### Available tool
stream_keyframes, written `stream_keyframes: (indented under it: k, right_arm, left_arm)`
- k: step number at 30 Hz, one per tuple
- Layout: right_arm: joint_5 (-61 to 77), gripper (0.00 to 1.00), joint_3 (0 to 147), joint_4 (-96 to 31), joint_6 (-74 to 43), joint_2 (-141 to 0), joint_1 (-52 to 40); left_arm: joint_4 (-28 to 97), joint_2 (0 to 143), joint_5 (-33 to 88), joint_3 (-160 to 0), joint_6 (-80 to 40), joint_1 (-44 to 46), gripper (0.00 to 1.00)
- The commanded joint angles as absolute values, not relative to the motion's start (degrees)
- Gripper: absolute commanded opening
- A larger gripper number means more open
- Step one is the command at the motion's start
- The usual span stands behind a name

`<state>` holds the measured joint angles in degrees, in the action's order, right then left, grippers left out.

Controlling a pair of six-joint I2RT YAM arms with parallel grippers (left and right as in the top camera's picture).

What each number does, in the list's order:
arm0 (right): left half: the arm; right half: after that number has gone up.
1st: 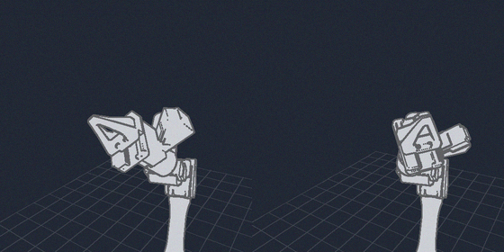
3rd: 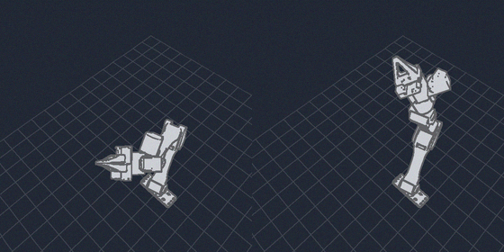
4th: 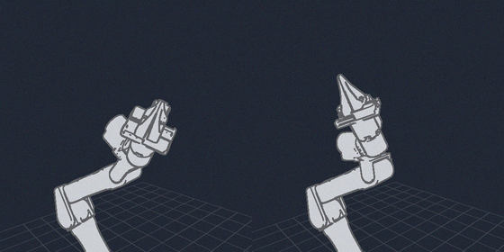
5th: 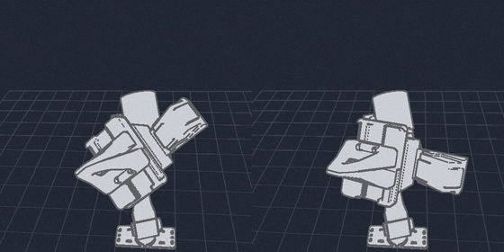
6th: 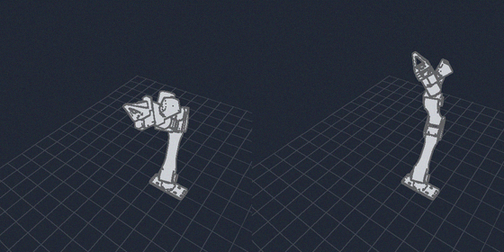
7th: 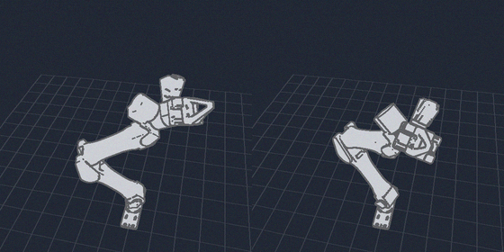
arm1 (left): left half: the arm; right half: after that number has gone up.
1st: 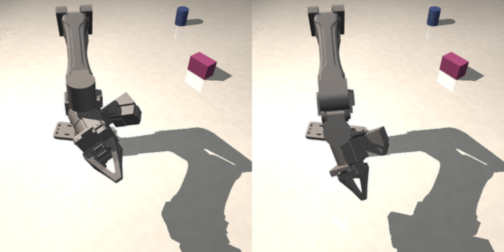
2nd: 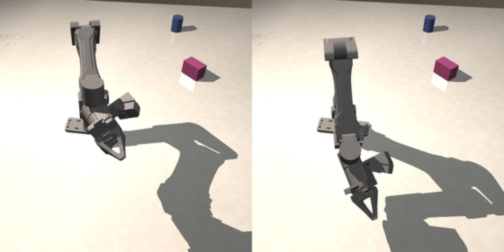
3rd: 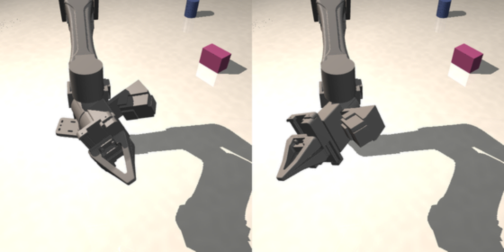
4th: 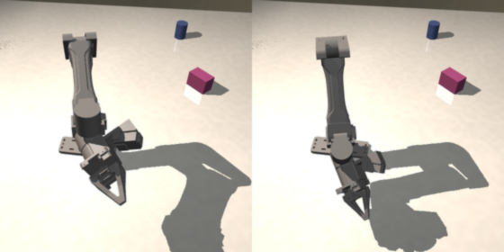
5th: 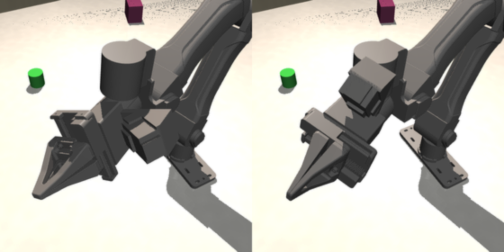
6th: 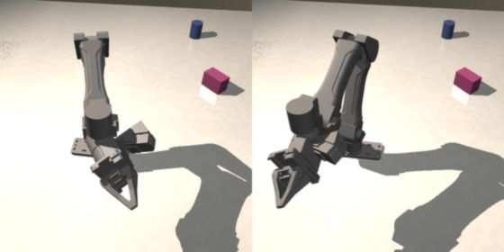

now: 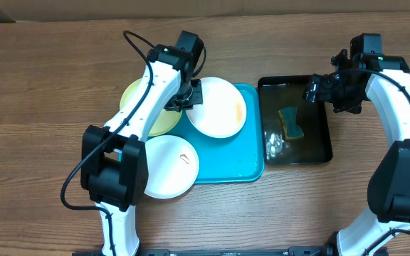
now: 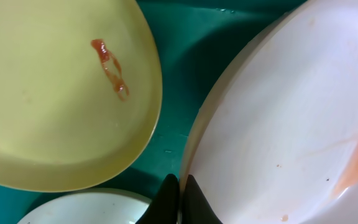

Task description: Clean dirty plates on tray and stack at the side

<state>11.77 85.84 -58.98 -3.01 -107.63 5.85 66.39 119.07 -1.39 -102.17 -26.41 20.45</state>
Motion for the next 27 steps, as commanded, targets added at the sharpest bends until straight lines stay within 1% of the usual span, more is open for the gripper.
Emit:
stream_keyframes:
  k: [1, 14, 20, 23, 27]
  right_arm:
    - [12.1, 1.00, 86.4, -58.6, -3.2, -107.4, 5.7]
    - [12.1, 1.00, 86.4, -58.5, -3.3, -107.4, 5.7]
    - [12.9, 1.00, 86.4, -56.1, -3.0, -107.4, 5.9]
    - [13.0, 1.00, 86.4, -55.3, -3.4, -107.4, 7.6]
    - [13.2, 1.00, 86.4, -53.5, -6.1, -107.4, 12.6]
  left_arm:
    - [66.9, 118.6, -1.9, -105.3, -25.3, 20.3, 0.04]
    - [68.6, 118.6, -3.2, -110.6, -25.3, 24.3, 0.04]
    - [68.3, 118.6, -3.1, -112.1, -25.8, 26.2, 0.04]
    - [67.8, 118.6, -3.7, -112.6, -25.7, 27.7, 0.04]
    - [67.1, 118.6, -5.9, -113.2, -25.7, 29.9, 0.04]
